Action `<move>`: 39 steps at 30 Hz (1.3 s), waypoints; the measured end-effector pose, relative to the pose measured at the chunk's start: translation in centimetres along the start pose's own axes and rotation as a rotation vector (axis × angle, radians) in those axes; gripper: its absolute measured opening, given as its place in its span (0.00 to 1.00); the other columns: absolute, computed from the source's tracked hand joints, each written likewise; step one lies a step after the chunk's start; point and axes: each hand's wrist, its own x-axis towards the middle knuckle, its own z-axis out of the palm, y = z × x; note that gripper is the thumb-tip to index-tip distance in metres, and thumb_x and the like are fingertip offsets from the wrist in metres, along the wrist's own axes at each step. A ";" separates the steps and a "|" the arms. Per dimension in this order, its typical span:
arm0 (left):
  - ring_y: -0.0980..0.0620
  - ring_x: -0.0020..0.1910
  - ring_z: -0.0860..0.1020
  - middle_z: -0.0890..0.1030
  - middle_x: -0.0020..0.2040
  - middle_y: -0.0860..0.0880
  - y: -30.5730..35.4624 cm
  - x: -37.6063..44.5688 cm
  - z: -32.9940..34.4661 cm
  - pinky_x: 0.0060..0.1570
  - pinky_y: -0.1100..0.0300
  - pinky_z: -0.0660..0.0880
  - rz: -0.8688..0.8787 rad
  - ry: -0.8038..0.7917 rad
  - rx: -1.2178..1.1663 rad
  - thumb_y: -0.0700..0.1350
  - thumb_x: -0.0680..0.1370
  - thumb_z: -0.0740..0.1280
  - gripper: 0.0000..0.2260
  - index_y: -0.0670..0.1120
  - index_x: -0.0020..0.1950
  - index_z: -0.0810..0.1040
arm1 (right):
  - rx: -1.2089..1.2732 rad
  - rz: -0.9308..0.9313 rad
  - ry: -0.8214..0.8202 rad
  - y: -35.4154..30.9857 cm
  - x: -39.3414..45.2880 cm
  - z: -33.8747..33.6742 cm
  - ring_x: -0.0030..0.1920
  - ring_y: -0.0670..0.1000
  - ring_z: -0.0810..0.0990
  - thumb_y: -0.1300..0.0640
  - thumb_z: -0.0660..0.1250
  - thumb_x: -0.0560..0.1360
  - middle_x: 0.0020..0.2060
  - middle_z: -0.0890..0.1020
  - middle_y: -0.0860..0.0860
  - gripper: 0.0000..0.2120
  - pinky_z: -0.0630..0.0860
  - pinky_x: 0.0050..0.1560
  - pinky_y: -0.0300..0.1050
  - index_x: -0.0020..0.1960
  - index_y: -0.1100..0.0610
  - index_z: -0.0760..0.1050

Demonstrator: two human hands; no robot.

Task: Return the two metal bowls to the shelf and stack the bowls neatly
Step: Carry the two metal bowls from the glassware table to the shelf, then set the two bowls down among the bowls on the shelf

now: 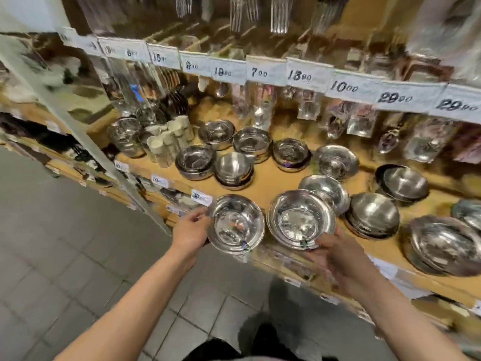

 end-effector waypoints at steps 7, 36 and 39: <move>0.49 0.40 0.82 0.87 0.43 0.47 1.4 10.5 5.6 0.40 0.54 0.79 0.042 -0.216 0.222 0.39 0.79 0.64 0.11 0.48 0.53 0.85 | 0.032 -0.023 0.251 -3.3 4.1 1.3 0.47 0.56 0.88 0.72 0.62 0.79 0.47 0.88 0.56 0.15 0.84 0.36 0.42 0.60 0.58 0.77; 0.42 0.60 0.76 0.77 0.63 0.42 0.9 13.2 15.1 0.60 0.55 0.74 -0.053 -0.298 0.546 0.43 0.77 0.72 0.28 0.37 0.73 0.65 | 0.297 -0.090 0.492 -2.2 1.6 3.3 0.44 0.57 0.88 0.73 0.62 0.78 0.49 0.87 0.61 0.12 0.84 0.35 0.42 0.57 0.64 0.78; 0.45 0.52 0.78 0.81 0.57 0.41 0.3 12.7 15.2 0.54 0.56 0.77 -0.133 -0.256 0.473 0.39 0.78 0.69 0.13 0.38 0.60 0.72 | 0.271 -0.076 0.461 -2.9 2.4 2.8 0.40 0.55 0.88 0.73 0.62 0.78 0.47 0.87 0.61 0.11 0.84 0.35 0.43 0.55 0.63 0.78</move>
